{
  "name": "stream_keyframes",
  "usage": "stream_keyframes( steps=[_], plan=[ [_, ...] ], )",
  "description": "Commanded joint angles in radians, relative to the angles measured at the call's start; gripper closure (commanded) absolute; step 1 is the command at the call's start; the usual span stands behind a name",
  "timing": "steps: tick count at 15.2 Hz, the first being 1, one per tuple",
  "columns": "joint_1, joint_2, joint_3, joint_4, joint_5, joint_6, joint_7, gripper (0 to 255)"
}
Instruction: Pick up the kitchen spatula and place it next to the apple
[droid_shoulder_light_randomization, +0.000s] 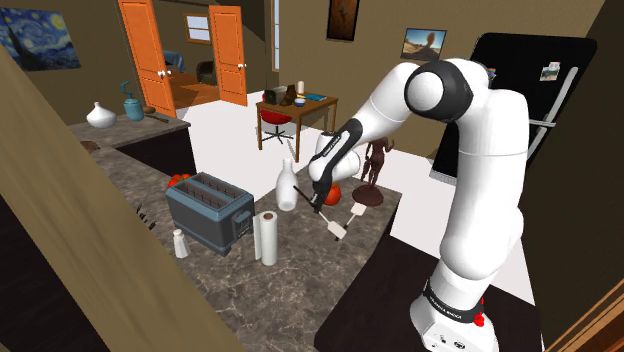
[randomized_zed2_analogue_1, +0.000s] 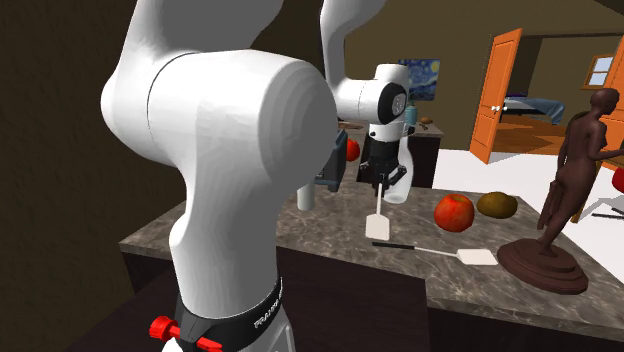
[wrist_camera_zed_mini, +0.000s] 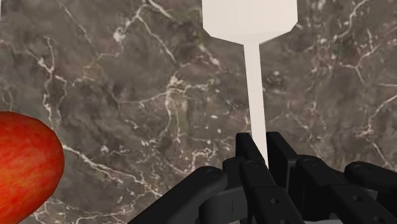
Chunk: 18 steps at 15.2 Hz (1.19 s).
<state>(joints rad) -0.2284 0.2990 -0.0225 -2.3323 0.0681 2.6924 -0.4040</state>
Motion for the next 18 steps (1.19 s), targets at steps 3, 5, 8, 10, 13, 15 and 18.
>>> stream_keyframes(
  steps=[3, 5, 8, 10, 13, 15, 18],
  plan=[
    [-0.003, 0.054, 0.004, 0.003, 0.007, 0.051, -0.006, 255],
    [-0.004, 0.08, 0.007, 0.007, 0.01, 0.074, -0.009, 255],
    [-0.007, 0.121, 0.01, 0.014, 0.014, 0.107, -0.013, 255],
    [-0.009, 0.149, 0.013, 0.02, 0.017, 0.129, -0.015, 255],
    [-0.012, 0.191, 0.017, 0.031, 0.02, 0.16, -0.019, 255],
    [-0.015, 0.219, 0.02, 0.039, 0.022, 0.18, -0.021, 255],
    [-0.015, 0.219, 0.02, 0.039, 0.022, 0.18, -0.021, 255]
  ],
)
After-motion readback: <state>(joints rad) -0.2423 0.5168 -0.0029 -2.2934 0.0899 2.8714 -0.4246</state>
